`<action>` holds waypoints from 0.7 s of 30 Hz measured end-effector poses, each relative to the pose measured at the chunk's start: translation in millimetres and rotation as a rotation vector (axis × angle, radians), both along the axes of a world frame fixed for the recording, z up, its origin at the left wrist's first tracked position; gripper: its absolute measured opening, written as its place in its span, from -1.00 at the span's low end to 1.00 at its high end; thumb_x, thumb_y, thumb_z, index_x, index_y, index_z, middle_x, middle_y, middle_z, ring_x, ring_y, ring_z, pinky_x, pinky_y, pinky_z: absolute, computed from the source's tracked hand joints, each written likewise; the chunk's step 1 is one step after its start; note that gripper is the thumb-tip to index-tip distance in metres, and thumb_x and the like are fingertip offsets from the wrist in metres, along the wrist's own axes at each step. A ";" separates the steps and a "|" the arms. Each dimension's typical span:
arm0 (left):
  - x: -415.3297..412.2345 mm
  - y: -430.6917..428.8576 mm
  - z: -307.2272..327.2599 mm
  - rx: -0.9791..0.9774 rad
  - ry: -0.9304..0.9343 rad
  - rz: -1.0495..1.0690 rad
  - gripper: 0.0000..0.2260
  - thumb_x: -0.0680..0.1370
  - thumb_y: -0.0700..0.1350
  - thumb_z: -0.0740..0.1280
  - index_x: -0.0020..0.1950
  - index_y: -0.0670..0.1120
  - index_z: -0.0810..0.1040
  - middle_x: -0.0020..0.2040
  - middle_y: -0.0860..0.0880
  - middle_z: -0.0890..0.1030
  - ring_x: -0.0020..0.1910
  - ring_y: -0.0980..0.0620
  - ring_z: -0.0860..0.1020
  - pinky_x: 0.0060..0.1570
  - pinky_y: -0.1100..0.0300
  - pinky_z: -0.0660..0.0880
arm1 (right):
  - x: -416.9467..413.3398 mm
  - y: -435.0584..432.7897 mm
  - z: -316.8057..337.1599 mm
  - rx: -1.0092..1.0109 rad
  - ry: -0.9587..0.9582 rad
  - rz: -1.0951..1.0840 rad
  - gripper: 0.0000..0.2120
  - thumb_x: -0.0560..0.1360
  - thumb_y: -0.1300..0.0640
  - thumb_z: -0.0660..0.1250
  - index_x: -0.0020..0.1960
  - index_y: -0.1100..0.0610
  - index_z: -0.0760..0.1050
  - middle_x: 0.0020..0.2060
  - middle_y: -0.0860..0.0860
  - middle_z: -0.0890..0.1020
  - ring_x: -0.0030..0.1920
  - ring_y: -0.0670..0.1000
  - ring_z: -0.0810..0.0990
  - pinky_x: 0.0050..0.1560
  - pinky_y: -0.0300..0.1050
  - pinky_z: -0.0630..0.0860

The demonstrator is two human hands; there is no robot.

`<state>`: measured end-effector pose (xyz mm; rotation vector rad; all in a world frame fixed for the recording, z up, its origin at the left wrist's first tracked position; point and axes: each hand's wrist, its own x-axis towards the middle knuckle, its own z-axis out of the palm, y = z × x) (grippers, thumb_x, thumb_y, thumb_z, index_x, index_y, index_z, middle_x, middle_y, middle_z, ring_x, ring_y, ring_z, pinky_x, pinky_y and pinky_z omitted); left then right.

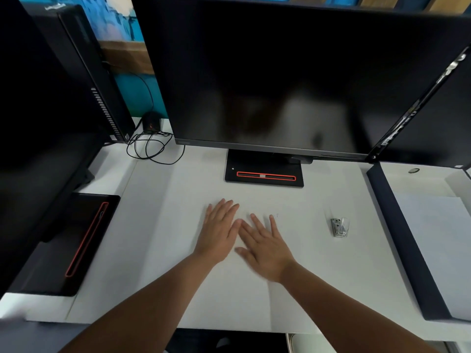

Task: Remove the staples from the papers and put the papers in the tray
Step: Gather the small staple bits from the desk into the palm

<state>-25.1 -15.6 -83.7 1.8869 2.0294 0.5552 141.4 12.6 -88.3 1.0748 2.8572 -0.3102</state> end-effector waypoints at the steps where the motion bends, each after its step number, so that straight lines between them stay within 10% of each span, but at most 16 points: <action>1: -4.6 -2.7 0.1 -0.045 0.096 0.042 -0.32 0.51 0.17 -0.31 0.53 -0.07 0.17 0.56 -0.05 0.16 0.56 0.01 -0.02 0.49 0.06 -0.27 | 6.6 2.6 -0.6 0.010 -0.003 -0.033 -0.36 0.55 -0.26 -0.31 0.54 0.00 -0.13 0.54 -0.09 -0.01 0.47 0.00 -0.36 0.40 0.13 -0.44; 9: -0.1 -16.8 -10.5 -0.306 0.241 0.043 -0.30 0.50 0.22 -0.39 0.56 -0.12 -0.19 0.58 -0.05 -0.19 0.54 0.02 -0.26 0.49 -0.04 -0.33 | 48.5 39.1 -1.0 -0.120 0.161 -0.319 -0.23 0.46 -0.38 -0.23 0.54 0.03 -0.18 0.54 -0.08 -0.05 0.48 -0.12 -0.28 0.45 -0.06 -0.36; 21: 21.3 -6.4 -3.8 -0.229 0.059 -0.280 -0.44 0.65 0.10 0.01 0.57 -0.09 -0.07 0.59 0.03 -0.07 0.54 0.16 -0.16 0.51 0.16 -0.27 | 41.5 57.2 1.1 -0.211 0.088 -0.208 -0.20 0.45 -0.41 -0.16 0.54 0.02 -0.18 0.53 -0.09 -0.12 0.51 -0.09 -0.24 0.49 0.00 -0.30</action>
